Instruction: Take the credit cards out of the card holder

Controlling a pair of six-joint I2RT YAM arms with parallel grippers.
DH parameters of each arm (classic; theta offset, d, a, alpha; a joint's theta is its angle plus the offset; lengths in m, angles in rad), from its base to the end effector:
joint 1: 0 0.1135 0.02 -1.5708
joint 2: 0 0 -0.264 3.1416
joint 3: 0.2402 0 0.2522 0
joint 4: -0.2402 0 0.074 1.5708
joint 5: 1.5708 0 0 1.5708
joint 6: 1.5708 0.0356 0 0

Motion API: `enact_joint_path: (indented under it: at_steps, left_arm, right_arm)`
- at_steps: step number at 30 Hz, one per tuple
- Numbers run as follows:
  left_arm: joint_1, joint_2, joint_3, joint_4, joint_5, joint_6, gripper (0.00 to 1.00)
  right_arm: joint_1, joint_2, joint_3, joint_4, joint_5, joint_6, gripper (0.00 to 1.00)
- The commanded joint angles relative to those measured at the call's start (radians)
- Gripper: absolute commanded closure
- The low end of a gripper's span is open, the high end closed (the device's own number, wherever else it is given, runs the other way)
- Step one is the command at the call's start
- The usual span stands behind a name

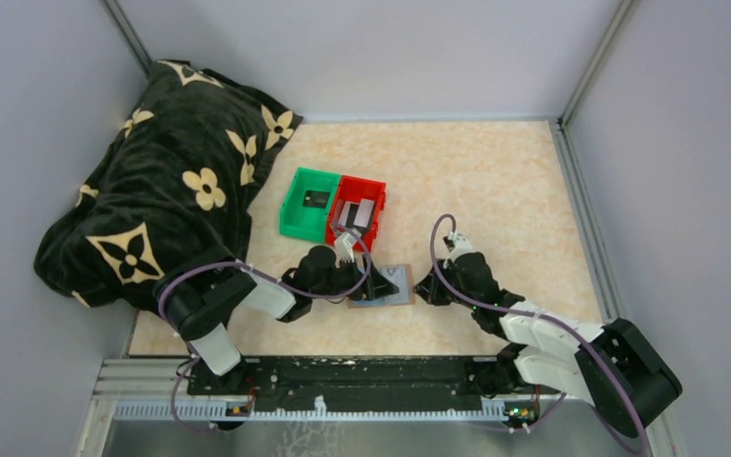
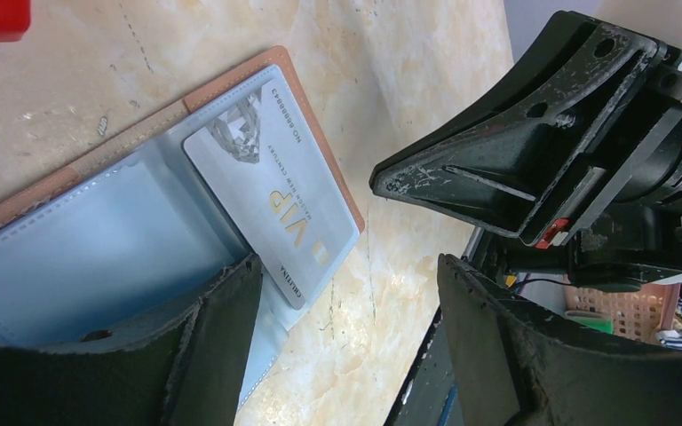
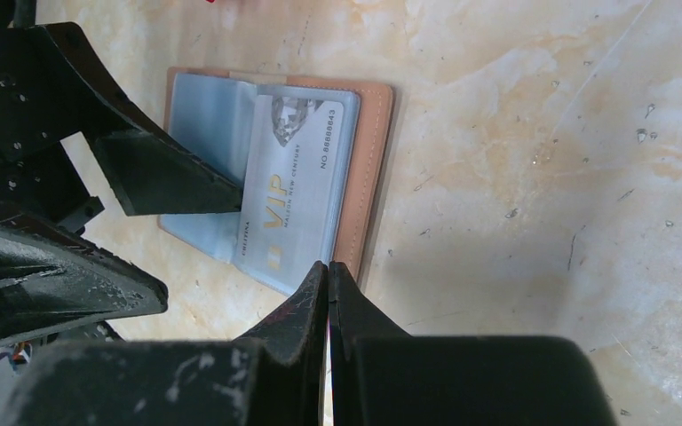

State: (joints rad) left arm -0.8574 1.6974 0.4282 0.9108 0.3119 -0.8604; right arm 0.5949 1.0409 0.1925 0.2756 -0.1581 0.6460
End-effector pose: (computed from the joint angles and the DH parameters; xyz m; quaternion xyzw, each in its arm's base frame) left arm 0.1779 -0.2222 0.1215 0.0873 0.8120 -0.5095 0.2710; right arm 0.1503 0.1085 0.1380 -0.0154 0.8760 0.3338 0.3478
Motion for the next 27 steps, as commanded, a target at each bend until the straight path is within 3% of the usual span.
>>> enact_joint_path:
  at_steps: [1, 10, 27]
  left_arm:
    - [-0.005, 0.029, -0.015, 0.013, 0.0, 0.0, 0.21]
    - [-0.005, 0.035, -0.018, 0.023, 0.004, -0.01, 0.2]
    - [-0.003, 0.049, -0.016, 0.035, 0.015, -0.011, 0.2]
  right_arm:
    - [-0.004, 0.029, 0.046, 0.041, -0.024, -0.013, 1.0]
    - [-0.004, 0.145, 0.045, 0.166, -0.092, 0.016, 1.0]
    - [-0.004, 0.053, 0.102, 0.045, -0.059, -0.015, 1.0]
